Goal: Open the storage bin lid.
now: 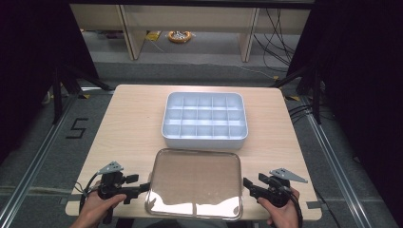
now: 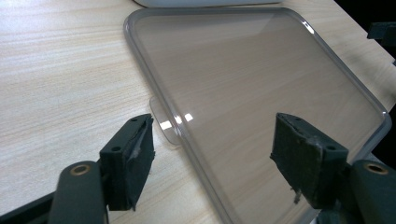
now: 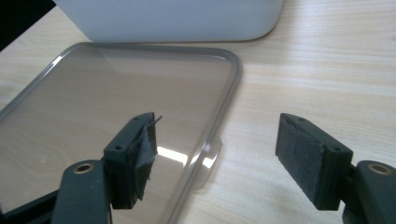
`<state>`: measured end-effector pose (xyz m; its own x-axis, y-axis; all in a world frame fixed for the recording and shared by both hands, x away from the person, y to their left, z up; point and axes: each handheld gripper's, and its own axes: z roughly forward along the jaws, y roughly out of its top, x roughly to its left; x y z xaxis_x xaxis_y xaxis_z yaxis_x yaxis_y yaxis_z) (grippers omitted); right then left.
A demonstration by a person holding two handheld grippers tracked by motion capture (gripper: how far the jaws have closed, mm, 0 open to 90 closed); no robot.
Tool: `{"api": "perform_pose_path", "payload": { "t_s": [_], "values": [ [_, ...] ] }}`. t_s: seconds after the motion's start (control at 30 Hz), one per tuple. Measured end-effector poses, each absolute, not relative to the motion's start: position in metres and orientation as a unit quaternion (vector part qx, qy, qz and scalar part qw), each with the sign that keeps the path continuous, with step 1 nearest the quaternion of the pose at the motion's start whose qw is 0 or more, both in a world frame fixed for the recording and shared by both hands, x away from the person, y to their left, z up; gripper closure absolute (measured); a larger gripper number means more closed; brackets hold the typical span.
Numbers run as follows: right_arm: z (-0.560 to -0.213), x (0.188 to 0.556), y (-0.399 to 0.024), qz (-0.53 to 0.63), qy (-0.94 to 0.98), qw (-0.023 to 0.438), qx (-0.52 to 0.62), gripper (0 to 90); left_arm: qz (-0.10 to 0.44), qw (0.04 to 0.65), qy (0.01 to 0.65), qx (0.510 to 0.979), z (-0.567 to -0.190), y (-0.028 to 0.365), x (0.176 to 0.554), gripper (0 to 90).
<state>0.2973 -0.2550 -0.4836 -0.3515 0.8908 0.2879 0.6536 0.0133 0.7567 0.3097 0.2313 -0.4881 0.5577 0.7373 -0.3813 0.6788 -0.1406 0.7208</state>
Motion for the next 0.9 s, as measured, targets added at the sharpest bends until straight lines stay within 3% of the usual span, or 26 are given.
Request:
{"api": "perform_pose_path", "payload": {
  "t_s": [0.03,0.1,0.2,0.3,0.33,0.43,0.47,0.9],
  "values": [
    [-0.484,0.296,-0.256,0.434,0.703,0.142,0.545,29.5,0.032,0.444,0.455,0.771,-0.487,0.235,0.31,28.4],
    [-0.481,0.291,-0.253,0.433,0.693,0.127,0.563,29.0,0.041,0.452,0.468,0.758,-0.488,0.232,0.308,28.1],
    [-0.483,0.291,-0.255,0.441,0.704,0.151,0.535,27.8,0.044,0.45,0.465,0.762,-0.489,0.232,0.305,27.1],
    [-0.482,0.285,-0.252,0.436,0.697,0.131,0.554,26.9,0.05,0.447,0.46,0.765,-0.49,0.234,0.303,26.6],
    [-0.485,0.287,-0.255,0.442,0.707,0.148,0.532,26.5,0.052,0.447,0.46,0.765,-0.49,0.234,0.302,26.4],
    [-0.481,0.28,-0.253,0.431,0.7,0.13,0.555,25.7,0.058,0.449,0.46,0.764,-0.491,0.235,0.301,25.5],
    [-0.484,0.282,-0.255,0.441,0.704,0.146,0.537,25.5,0.058,0.445,0.459,0.767,-0.491,0.236,0.3,25.3],
    [-0.486,0.273,-0.256,0.443,0.703,0.132,0.54,23.8,0.057,0.448,0.46,0.765,-0.491,0.239,0.291,24.6]
  ]
}}
